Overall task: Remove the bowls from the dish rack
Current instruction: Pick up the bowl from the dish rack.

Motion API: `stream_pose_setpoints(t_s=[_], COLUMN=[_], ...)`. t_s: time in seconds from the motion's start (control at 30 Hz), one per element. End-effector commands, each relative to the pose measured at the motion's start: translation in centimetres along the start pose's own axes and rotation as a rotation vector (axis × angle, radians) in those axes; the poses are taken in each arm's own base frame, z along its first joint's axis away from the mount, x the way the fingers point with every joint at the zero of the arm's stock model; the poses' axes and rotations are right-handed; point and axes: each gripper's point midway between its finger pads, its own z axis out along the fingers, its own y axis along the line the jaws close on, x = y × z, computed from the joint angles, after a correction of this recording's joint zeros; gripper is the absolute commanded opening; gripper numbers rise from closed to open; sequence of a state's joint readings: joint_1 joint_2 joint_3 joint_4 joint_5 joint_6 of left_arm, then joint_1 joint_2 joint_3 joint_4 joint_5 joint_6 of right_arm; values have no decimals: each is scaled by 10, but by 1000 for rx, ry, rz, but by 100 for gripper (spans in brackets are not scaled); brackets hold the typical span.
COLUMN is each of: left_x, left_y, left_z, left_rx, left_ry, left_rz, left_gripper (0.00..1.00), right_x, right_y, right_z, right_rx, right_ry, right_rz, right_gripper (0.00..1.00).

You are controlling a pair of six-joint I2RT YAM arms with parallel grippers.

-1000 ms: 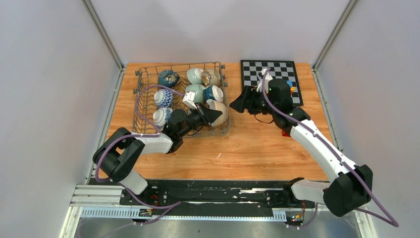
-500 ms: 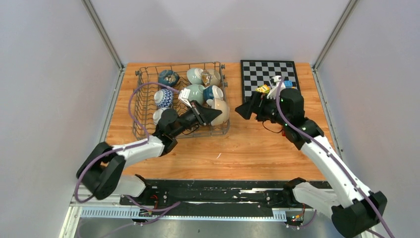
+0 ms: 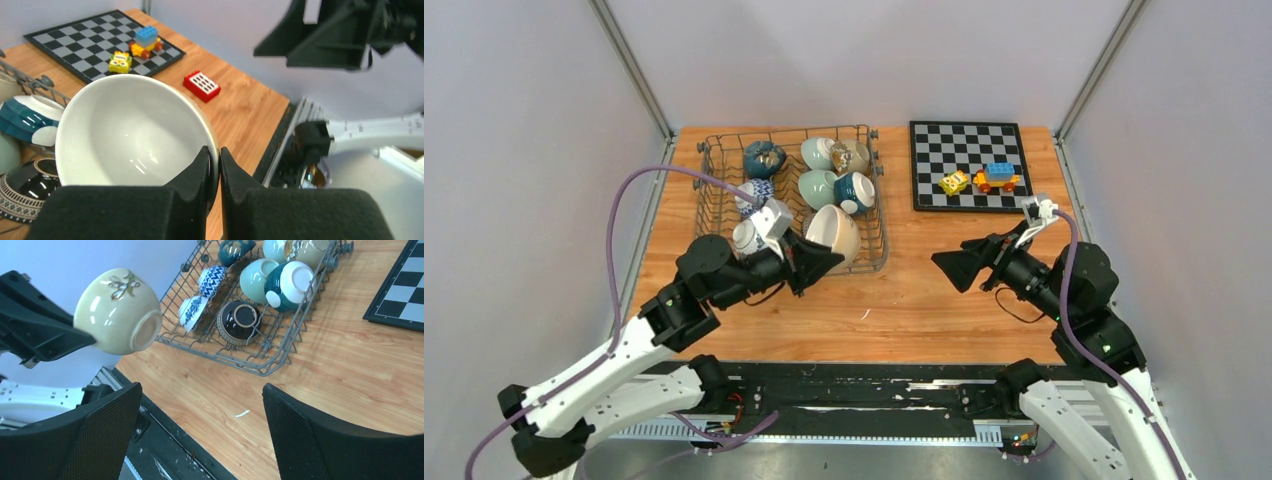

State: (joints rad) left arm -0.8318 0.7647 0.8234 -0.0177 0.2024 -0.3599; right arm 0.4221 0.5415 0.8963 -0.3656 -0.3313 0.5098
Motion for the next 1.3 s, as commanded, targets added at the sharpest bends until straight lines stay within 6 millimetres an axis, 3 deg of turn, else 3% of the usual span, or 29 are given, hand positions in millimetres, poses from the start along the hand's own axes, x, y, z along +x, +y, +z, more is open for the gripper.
stream_pose_setpoints(t_s=[0.0,0.23,0.53,0.67,0.77,1.07,1.27], left_x=[23,65,115,138,153,184,190], left_y=[-6,-24,-24,-28,-35,-52,-61], left_z=[-24,-28,-39,-45,-49,-57,-57], left_rx=[-57,-81,42,157,256,421,465], left_ry=[146,381,538,586,599,615,587], left_rz=[232,552,877,988,1065,1227,1283], left_gripper=[0,0,0,0,0,0,0], right_x=[30,40,63,64,72,101,121], right_y=[-1,-9,-14,0,20,55,52], right_z=[-13,-15,-2,9,24,57,63], right_rx=[-25,26,67,81,27,-87,-56], right_ry=[121,280,467,512,575,706,737], right_rz=[-50,-105,-120,-227,-257,-362,-420], right_gripper=[93,88,83,83,82,75,67])
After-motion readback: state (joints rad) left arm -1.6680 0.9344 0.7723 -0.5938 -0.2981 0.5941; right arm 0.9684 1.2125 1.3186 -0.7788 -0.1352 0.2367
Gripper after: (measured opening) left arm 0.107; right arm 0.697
